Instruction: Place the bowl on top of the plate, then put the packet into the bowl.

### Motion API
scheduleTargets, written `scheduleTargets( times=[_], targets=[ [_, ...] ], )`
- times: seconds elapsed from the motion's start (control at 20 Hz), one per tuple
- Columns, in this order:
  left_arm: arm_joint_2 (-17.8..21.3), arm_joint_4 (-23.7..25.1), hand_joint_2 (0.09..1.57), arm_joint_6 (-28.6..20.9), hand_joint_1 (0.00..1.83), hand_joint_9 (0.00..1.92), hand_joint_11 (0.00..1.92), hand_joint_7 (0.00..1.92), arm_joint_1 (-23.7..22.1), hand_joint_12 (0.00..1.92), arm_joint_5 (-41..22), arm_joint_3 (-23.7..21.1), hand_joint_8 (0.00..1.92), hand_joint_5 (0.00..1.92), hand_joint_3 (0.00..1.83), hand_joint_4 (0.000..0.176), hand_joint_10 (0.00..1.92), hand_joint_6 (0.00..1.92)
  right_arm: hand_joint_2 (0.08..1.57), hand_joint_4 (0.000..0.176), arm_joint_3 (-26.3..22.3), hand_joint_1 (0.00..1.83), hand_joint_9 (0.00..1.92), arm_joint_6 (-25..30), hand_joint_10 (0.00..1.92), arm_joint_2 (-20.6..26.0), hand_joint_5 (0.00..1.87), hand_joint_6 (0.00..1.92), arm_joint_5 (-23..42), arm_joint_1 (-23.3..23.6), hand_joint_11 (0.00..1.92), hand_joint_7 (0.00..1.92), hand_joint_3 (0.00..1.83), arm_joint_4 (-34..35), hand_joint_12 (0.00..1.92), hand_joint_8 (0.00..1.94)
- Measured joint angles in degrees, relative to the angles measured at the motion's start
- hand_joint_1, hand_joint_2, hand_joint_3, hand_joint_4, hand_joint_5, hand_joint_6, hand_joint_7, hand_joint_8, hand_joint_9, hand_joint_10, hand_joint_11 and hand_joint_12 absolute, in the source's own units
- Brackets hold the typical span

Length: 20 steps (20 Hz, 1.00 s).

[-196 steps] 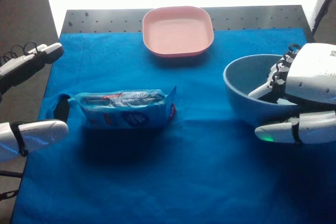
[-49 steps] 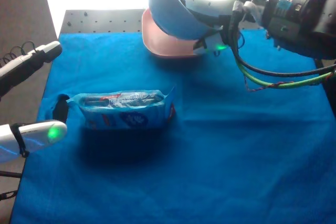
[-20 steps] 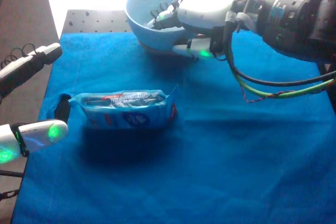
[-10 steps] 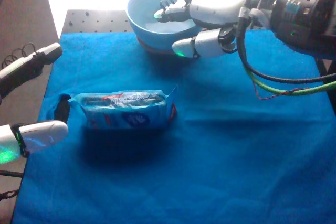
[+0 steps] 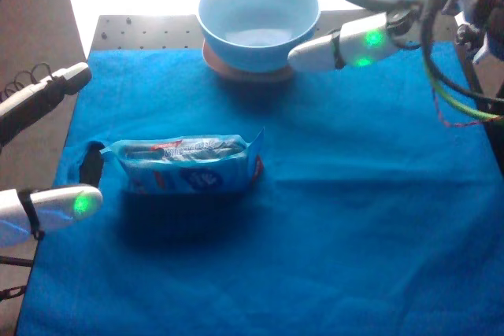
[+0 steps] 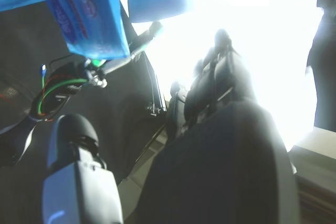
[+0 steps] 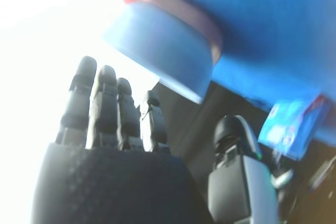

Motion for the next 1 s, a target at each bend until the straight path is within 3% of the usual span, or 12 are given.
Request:
scheduleTargets(
  times=[0.1, 0.2, 0.45, 0.5, 0.55, 0.65, 0.7, 0.75, 0.8, 0.85, 0.9, 1.0],
  targets=[
    [0.0, 0.0, 0.90, 0.0, 0.79, 0.00, 0.00, 0.00, 0.0, 0.07, 0.1, 0.0, 0.00, 0.07, 0.00, 0.099, 0.00, 0.00, 0.99, 0.176, -1.8, 0.12, 0.00, 0.0, 0.00, 2.3, 0.00, 0.00, 3.2, 0.0, 0.00, 0.00, 0.00, 2.4, 0.00, 0.00],
    [0.0, 0.1, 0.87, 0.0, 0.84, 0.00, 0.00, 0.00, -0.2, 0.07, 1.0, 0.8, 0.00, 0.05, 0.00, 0.119, 0.00, 0.00, 1.00, 0.176, -4.0, 0.19, 0.00, -0.1, 0.00, 5.1, 0.00, 0.00, 6.6, -1.0, 0.00, 0.00, 0.00, 4.2, 0.00, 0.00],
    [-0.8, 3.3, 0.80, 0.0, 0.85, 0.00, 0.05, 0.01, -6.6, 0.10, 7.1, 4.1, 0.00, 0.06, 0.00, 0.085, 0.00, 0.00, 1.01, 0.176, -10.1, 0.16, 0.00, -0.1, 0.00, 11.1, 0.00, 0.00, 16.9, -7.4, 0.00, 0.00, 0.00, 12.1, 0.00, 0.00],
    [-1.0, 4.9, 0.80, 0.0, 0.83, 0.00, 0.03, 0.00, -8.2, 0.09, 8.9, 4.8, 0.00, 0.02, 0.00, 0.084, 0.00, 0.00, 1.02, 0.162, -11.1, 0.18, 0.00, -0.1, 0.00, 12.1, 0.00, 0.00, 18.8, -8.7, 0.00, 0.00, 0.00, 13.0, 0.00, 0.00],
    [-1.0, 7.2, 0.78, 0.0, 0.80, 0.00, 0.01, 0.00, -9.6, 0.03, 10.7, 5.5, 0.00, 0.00, 0.00, 0.104, 0.00, 0.00, 1.02, 0.173, -12.1, 0.13, 0.00, -0.1, 0.00, 12.8, 0.00, 0.00, 21.0, -10.3, 0.00, 0.00, 0.00, 14.3, 0.00, 0.00],
    [-1.8, 10.1, 0.76, 0.0, 0.81, 0.00, 0.00, 0.00, -12.4, 0.00, 13.7, 6.6, 0.00, 0.00, 0.00, 0.124, 0.00, 0.00, 1.07, 0.128, -14.3, 0.18, 0.00, -0.1, 0.00, 13.7, 0.00, 0.00, 26.8, -16.0, 0.00, 0.00, 0.02, 19.4, 0.00, 0.00],
    [-2.2, 11.5, 0.74, -0.1, 0.82, 0.00, 0.02, 0.01, -13.4, 0.01, 15.0, 7.4, 0.00, 0.02, 0.00, 0.101, 0.00, 0.01, 1.04, 0.164, -15.2, 0.22, 0.00, -0.2, 0.00, 14.2, 0.00, 0.00, 28.9, -18.4, 0.00, 0.00, 0.00, 21.6, 0.00, 0.00],
    [-2.9, 13.3, 0.75, -0.6, 0.80, 0.01, 0.04, 0.01, -15.0, 0.02, 17.1, 8.3, 0.00, 0.01, 0.00, 0.092, 0.00, 0.00, 1.04, 0.146, -16.5, 0.18, 0.00, -0.2, 0.00, 14.9, 0.00, 0.00, 31.2, -20.9, 0.00, 0.00, 0.00, 24.2, 0.00, 0.00],
    [-4.0, 15.0, 0.76, -1.9, 0.72, 0.05, 0.10, 0.04, -16.5, 0.04, 18.8, 9.6, 0.02, 0.01, 0.00, 0.105, 0.02, 0.00, 1.06, 0.139, -17.4, 0.17, 0.00, -0.2, 0.00, 15.6, 0.00, 0.00, 33.9, -23.1, 0.00, 0.00, 0.01, 26.6, 0.00, 0.00],
    [-5.3, 17.0, 0.75, -3.3, 0.72, 0.09, 0.13, 0.08, -18.1, 0.06, 20.9, 10.9, 0.01, 0.04, 0.00, 0.082, 0.01, 0.00, 1.07, 0.169, -18.4, 0.17, 0.00, -0.2, 0.00, 16.5, 0.00, 0.00, 36.9, -24.8, 0.00, 0.00, 0.01, 28.8, 0.00, 0.00],
    [-6.1, 18.4, 0.74, -4.2, 0.81, 0.15, 0.19, 0.14, -19.1, 0.08, 22.3, 11.7, 0.01, 0.10, 0.00, 0.044, 0.01, 0.01, 1.09, 0.175, -18.6, 0.19, 0.00, -0.2, 0.00, 17.0, 0.00, 0.00, 38.3, -25.4, 0.00, 0.00, 0.02, 29.6, 0.00, 0.00],
    [-7.8, 22.2, 0.81, -4.5, 0.92, 0.29, 0.31, 0.26, -21.3, 0.14, 25.6, 12.8, 0.01, 0.20, 0.01, 0.038, 0.02, 0.01, 1.12, 0.176, -18.7, 0.17, 0.00, -0.2, 0.00, 17.4, 0.00, 0.00, 40.6, -25.7, 0.00, 0.00, 0.02, 31.6, 0.00, 0.00]
  ],
)
